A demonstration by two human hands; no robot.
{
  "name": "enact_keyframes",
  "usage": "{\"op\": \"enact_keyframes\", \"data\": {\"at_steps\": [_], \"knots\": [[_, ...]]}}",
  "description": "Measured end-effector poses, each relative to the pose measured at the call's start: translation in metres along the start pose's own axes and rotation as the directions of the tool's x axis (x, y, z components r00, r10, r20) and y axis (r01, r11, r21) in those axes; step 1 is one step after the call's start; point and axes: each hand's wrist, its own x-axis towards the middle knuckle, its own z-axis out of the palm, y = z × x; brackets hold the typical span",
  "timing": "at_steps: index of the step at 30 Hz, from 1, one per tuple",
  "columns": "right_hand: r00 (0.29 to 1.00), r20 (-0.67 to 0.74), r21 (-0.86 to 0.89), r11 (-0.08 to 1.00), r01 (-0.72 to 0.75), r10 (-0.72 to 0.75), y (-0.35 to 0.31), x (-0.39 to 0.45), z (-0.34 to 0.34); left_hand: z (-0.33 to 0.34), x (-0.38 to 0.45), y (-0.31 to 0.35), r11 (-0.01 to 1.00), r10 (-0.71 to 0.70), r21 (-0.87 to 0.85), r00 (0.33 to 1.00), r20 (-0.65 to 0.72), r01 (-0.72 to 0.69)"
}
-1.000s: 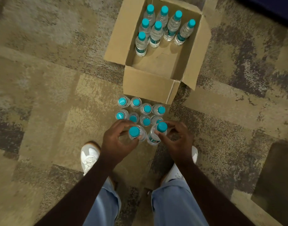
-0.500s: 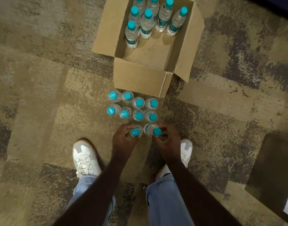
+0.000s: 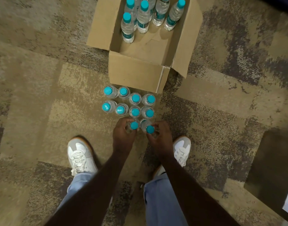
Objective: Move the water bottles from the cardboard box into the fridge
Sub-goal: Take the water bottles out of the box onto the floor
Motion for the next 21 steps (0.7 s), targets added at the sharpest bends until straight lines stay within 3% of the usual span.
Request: {"op": "enact_keyframes", "data": {"at_steps": [14, 21], "knots": [[0.997, 0.082, 0.020, 1.000, -0.005, 0.004, 0.001, 0.008, 0.013, -0.005, 0.001, -0.008, 1.000, 0.004, -0.016, 0.999, 0.049, -0.004], [0.993, -0.114, 0.155, 0.988, -0.009, 0.027, -0.027, 0.010, 0.000, -0.022, 0.003, 0.007, 0.999, 0.047, -0.011, 0.997, 0.061, -0.046]]}}
